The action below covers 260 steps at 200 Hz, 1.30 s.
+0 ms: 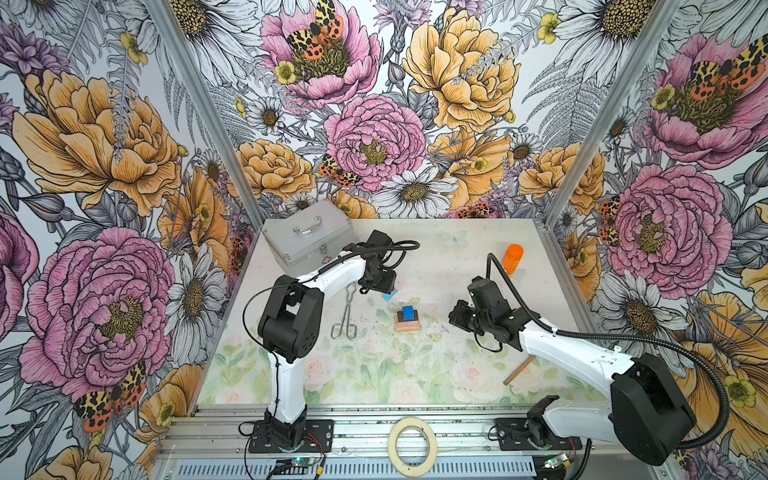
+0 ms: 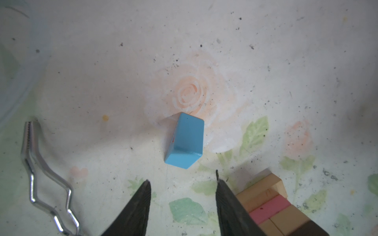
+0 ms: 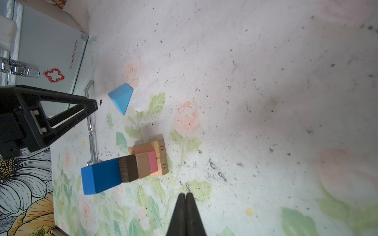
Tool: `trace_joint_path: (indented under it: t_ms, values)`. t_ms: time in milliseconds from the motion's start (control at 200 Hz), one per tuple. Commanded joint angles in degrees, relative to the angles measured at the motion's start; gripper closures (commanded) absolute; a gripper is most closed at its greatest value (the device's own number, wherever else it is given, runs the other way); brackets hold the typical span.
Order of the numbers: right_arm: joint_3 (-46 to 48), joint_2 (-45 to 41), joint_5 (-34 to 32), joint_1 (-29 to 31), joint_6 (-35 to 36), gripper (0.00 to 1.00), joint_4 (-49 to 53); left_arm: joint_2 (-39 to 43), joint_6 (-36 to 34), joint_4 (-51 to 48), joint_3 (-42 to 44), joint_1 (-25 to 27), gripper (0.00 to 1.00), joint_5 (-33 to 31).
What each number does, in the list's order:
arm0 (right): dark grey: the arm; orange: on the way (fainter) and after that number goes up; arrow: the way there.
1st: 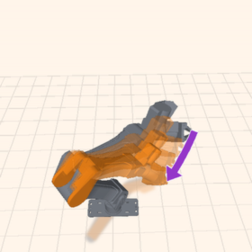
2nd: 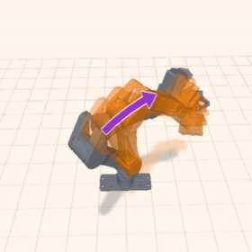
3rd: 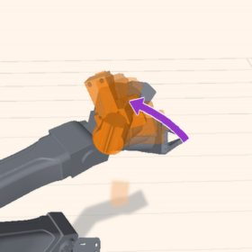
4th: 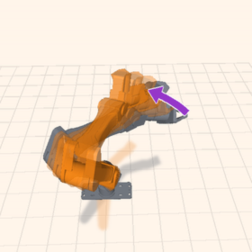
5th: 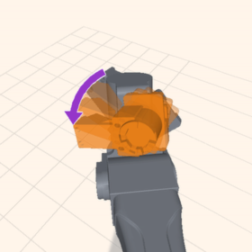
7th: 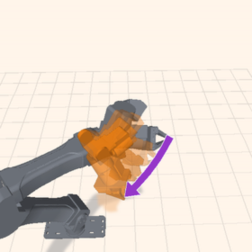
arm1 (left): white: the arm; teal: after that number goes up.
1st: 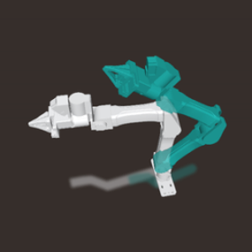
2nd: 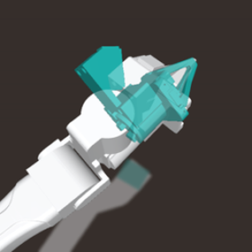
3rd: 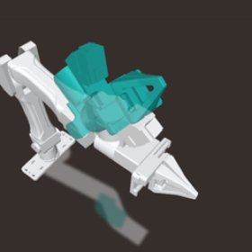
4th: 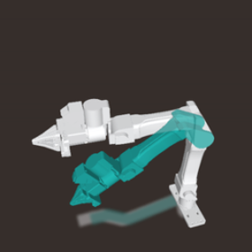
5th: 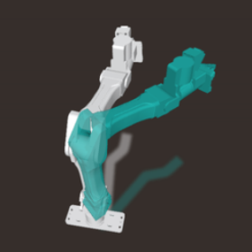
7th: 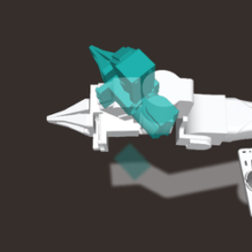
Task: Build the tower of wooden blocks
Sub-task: 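Lift the left gripper toward the light blue block while the right draws back, then lower the left gripper around the light blue block and close it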
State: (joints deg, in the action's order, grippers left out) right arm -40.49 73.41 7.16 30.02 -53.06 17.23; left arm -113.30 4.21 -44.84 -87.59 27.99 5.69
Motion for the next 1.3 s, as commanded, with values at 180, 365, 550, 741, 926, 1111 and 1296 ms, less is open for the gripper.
trace_joint_path:
  t_ms: [180, 365, 550, 741, 926, 1111, 1296]
  values:
    - [0.26, 0.48, 0.1, -0.3, 0.76, 1.0, -2.18, -4.06, -4.2, -0.07, -3.08, 0.33, 0.49, 2.12]
    - [0.24, 1.03, 0.43, -0.35, 0.84, 1.0, -2.39, -5.48, -4.91, -0.25, -4.07, 0.49, 0.49, 0.74]
    - [0.18, 1.62, 0.78, -0.42, 0.85, 1.0, -2.79, -6.97, -5.06, -0.22, -4.94, 0.48, 0.49, 0.7]
    - [0.06, 2.05, 1.0, -0.49, 0.85, 1.0, -2.93, -8.32, -5.46, -0.25, -5.93, 0.45, 0.54, 0.74]
    - [0.01, 2.29, 1.13, -0.57, 0.78, 1.0, -2.98, -8.92, -5.6, -0.25, -6.25, 0.4, 0.59, 1.23]
    - [0.13, 2.39, 1.19, -0.58, 0.76, 1.0, -3.02, -9.45, -5.61, -0.29, -6.23, 0.48, 0.59, 1.61]
    - [0.24, 2.62, 1.19, -0.49, 0.69, 1.0, -3.12, -9.87, -5.62, -0.57, -6.13, 0.58, 0.6, 1.69]
